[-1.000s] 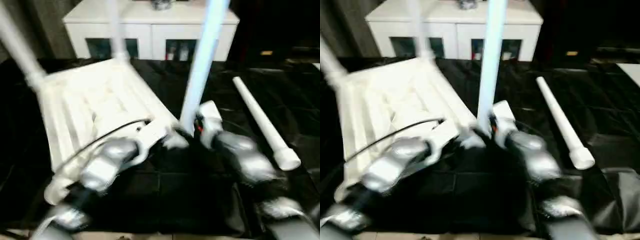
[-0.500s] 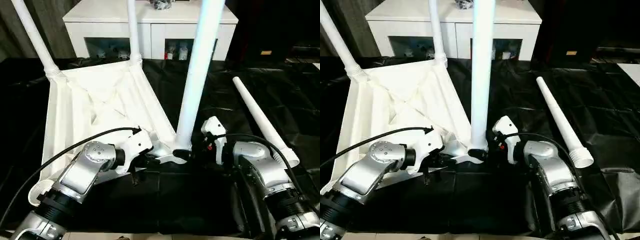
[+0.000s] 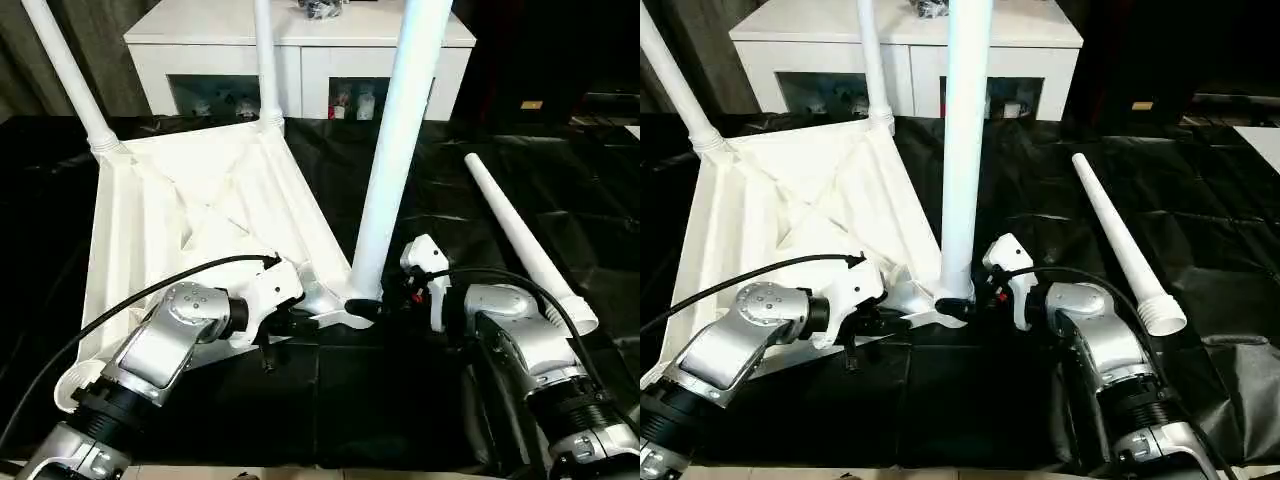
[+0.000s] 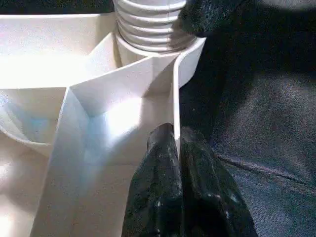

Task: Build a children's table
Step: Rotate leg to tighten

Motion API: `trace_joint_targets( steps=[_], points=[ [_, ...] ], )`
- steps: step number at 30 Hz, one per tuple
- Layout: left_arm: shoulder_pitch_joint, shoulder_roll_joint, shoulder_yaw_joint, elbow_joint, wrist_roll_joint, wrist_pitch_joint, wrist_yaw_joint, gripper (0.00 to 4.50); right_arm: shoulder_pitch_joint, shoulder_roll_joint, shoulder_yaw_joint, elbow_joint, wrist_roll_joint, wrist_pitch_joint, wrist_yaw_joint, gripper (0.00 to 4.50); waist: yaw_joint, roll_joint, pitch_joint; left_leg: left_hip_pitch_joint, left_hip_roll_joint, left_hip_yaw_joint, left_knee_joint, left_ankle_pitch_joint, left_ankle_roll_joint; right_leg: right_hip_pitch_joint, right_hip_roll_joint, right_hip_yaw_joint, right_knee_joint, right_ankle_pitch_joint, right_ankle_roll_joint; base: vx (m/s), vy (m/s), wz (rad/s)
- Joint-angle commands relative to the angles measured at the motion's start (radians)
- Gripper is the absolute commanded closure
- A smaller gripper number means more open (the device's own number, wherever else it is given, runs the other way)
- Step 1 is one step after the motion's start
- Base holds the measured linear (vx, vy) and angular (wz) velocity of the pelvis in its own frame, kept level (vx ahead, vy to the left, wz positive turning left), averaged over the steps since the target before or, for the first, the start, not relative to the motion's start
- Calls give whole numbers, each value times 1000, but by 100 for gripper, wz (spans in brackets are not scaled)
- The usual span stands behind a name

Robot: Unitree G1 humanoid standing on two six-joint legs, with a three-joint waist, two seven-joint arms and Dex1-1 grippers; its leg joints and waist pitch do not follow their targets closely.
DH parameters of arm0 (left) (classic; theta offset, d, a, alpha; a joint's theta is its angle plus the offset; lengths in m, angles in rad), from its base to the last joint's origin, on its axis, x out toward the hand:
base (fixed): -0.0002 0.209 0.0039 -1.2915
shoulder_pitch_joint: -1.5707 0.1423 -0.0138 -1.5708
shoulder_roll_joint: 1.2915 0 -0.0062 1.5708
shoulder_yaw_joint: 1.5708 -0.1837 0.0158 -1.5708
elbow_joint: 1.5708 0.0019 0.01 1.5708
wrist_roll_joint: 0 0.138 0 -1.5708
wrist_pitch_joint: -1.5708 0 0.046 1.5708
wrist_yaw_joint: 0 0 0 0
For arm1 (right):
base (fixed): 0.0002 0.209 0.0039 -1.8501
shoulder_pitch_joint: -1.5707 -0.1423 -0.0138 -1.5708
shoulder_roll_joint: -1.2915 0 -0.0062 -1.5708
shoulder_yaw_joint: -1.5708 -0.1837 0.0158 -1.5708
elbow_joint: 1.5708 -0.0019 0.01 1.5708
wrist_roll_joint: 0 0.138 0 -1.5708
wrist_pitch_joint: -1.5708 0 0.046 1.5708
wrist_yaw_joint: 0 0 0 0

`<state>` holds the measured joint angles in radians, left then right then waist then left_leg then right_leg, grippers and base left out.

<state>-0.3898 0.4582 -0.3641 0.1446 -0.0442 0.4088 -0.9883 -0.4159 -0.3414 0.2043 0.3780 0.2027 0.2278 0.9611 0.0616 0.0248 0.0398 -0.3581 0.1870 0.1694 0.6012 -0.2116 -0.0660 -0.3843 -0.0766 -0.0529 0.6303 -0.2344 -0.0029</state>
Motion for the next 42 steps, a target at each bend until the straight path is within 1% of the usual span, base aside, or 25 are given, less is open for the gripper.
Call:
trace_joint_targets(
  steps=[1,2,4,5,6,8,10,11,13,15,18,20,23,24,26,28,29,30,31,32,34,35,37,40,42],
  points=[
    [8,-6,-11,-4,-11,14,-20,450,-19,21,-38,59,-28,-5,-111,178,0,0,-54,2,39,-8,-69,-81,57,47,-62,43,-61,79,-291,0,0,0],
    [-1,-43,7,14,-16,40,28,450,-52,65,-72,136,-55,-13,-260,178,-10,-2,-51,0,39,-9,-74,-101,38,48,-64,43,-63,43,-290,0,0,0],
    [-8,-68,19,27,-16,54,63,450,-71,91,-92,175,-65,-13,-341,178,-18,-1,-47,0,36,-10,-79,-128,22,49,-63,42,-71,-16,-283,0,0,0],
    [-26,-109,28,56,1,74,131,450,-96,132,-127,227,-67,-1,-459,178,-26,-1,-48,-2,37,-13,-81,-145,7,51,-64,41,-72,-61,-273,0,0,0],
    [-40,-134,23,80,21,88,173,450,-112,161,-153,260,-60,8,-540,178,-30,-4,-46,-2,36,-13,-83,-159,-4,50,-64,42,-77,-101,-258,0,0,0],
    [-58,-165,17,113,44,102,223,450,-129,195,-176,299,-59,15,-632,178,-31,-2,-45,2,36,-14,-84,-176,-15,46,-65,45,-83,-140,-246,0,0,0],
    [-119,-280,38,235,85,132,407,450,-169,274,-194,393,-84,16,-850,178,-30,-4,-46,3,35,-9,-81,-156,-15,42,-65,48,-83,-113,-244,0,0,0],
    [-135,-309,49,270,95,124,459,450,-179,293,-197,417,-89,10,-897,178,-25,-4,-47,12,33,-9,-81,-154,-23,39,-64,49,-86,-115,-242,0,0,0],
    [-167,-364,79,338,93,110,532,450,-204,330,-201,467,-87,-7,-963,178,-19,-7,-50,6,32,-9,-80,-136,-18,44,-65,49,-83,-77,-240,0,0,0],
    [-185,-387,87,374,99,99,566,450,-219,350,-188,492,-95,-17,-979,178,-16,-7,-51,6,31,-8,-80,-137,-10,43,-63,47,-82,-64,-231,0,0,0],
    [-195,-386,62,379,128,81,554,450,-230,384,-189,475,-63,-86,-869,178,-9,-4,-50,3,33,-8,-81,-160,10,44,-68,48,-86,-75,-214,0,0,0],
    [-191,-381,59,369,130,83,542,450,-228,381,-184,459,-65,-101,-856,123,-6,-5,-51,2,35,-9,-81,-141,17,45,-66,47,-83,-52,-214,0,0,0],
    [-170,-341,39,327,135,74,481,450,-217,347,-185,389,-53,-102,-793,99,-2,-5,-55,0,34,-8,-78,-103,32,50,-65,46,-76,15,-226,0,0,0],
    [-162,-324,32,312,135,72,460,450,-215,328,-180,366,-48,-97,-762,87,-2,-8,-54,-1,34,-8,-78,-97,37,49,-65,46,-76,22,-227,0,0,0],
    [-156,-312,26,300,134,73,445,450,-213,314,-175,351,-48,-93,-745,67,0,-7,-55,0,34,-7,-77,-85,47,48,-65,45,-75,32,-235,0,0,0],
    [-132,-269,6,255,132,70,386,450,-197,258,-146,302,-48,-86,-634,67,0,-7,-55,-2,34,-6,-75,-75,56,49,-65,44,-75,35,-241,0,0,0],
    [-106,-220,-16,209,131,43,319,450,-166,197,-116,238,-45,-75,-502,67,6,-9,-55,-5,40,-9,-74,-71,72,53,-67,43,-73,45,-231,0,0,0],
    [-98,-207,-19,195,126,45,299,450,-154,179,-104,215,-42,-75,-451,67,3,-8,-53,-2,38,-5,-74,-80,76,48,-62,43,-73,39,-237,0,0,0],
    [-98,-207,-19,195,126,45,299,450,-154,179,-104,215,-42,-75,-451,67,3,-8,-53,-2,38,-5,-74,-80,76,48,-62,43,-73,39,-237,0,0,0],
    [-75,-165,-32,150,114,32,236,450,-115,122,-64,156,-42,-87,-326,67,6,-5,-51,0,40,-5,-76,-107,70,46,-65,42,-79,-3,-242,0,0,0],
    [-54,-136,-29,96,78,58,176,450,-78,70,-34,107,-32,-107,-214,67,11,-7,-51,1,46,-7,-78,-116,63,49,-66,42,-75,-8,-242,0,0,0],
    [-46,-120,-31,74,64,60,147,450,-64,51,-25,91,-25,-110,-172,67,10,-6,-51,2,46,-5,-78,-112,62,46,-65,43,-75,0,-244,0,0,0],
    [-27,-85,-37,34,32,11,69,450,-41,19,-6,63,-6,-101,-93,67,9,-12,-49,-1,42,-5,-78,-104,68,45,-62,42,-75,14,-255,0,0,0],
    [-6,-43,-32,-28,-10,29,-3,450,-22,-25,37,35,-3,-88,1,67,9,-10,-50,3,44,-5,-77,-108,71,43,-64,41,-73,3,-264,0,0,0],
    [-4,-29,-27,-41,-14,37,-13,450,-15,-42,57,20,-14,-84,37,67,11,-13,-49,2,44,-3,-77,-90,76,43,-62,41,-71,20,-273,0,0,0]
  ],
)
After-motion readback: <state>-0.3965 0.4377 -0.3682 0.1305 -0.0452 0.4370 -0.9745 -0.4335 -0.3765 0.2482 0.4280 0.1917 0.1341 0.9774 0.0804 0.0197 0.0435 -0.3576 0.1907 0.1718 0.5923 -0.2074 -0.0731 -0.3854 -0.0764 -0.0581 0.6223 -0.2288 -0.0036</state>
